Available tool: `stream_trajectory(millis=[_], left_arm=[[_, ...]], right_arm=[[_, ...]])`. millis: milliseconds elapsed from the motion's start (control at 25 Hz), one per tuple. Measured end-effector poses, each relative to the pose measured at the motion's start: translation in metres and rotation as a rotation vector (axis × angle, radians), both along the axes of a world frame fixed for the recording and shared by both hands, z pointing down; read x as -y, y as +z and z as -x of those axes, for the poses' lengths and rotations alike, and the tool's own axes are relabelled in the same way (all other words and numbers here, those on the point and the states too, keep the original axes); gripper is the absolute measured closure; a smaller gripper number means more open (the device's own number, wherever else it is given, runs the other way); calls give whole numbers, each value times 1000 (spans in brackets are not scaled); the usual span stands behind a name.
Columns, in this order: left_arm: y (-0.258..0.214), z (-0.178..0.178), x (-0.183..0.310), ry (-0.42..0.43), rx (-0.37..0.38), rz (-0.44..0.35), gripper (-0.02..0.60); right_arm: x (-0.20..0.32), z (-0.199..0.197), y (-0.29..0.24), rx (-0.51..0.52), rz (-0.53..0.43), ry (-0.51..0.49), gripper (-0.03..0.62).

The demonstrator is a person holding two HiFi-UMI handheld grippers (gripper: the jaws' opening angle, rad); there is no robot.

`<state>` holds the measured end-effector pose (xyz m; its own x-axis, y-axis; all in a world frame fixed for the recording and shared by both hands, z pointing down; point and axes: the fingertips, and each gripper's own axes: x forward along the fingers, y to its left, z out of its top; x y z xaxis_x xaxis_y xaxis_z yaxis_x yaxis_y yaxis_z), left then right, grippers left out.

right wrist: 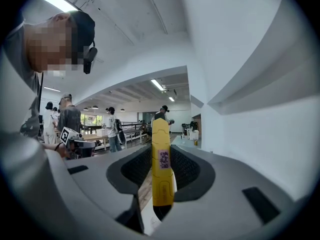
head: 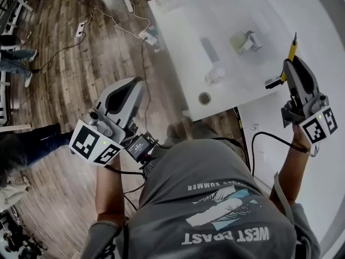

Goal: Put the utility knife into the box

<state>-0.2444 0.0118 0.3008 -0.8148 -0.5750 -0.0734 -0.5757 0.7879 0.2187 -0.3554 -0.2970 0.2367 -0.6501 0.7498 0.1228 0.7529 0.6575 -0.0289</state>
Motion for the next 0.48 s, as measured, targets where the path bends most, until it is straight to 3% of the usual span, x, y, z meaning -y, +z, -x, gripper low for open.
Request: stream_trajectory(millis=[240, 480], left_arm=[[-15, -3, -27, -78, -7, -8, 572], [-19, 12, -21, -164, -21, -6, 572]], right_arm=[[-35, 35, -9, -23, -33, -65, 471], [-48, 89, 5, -65, -50, -143, 471]])
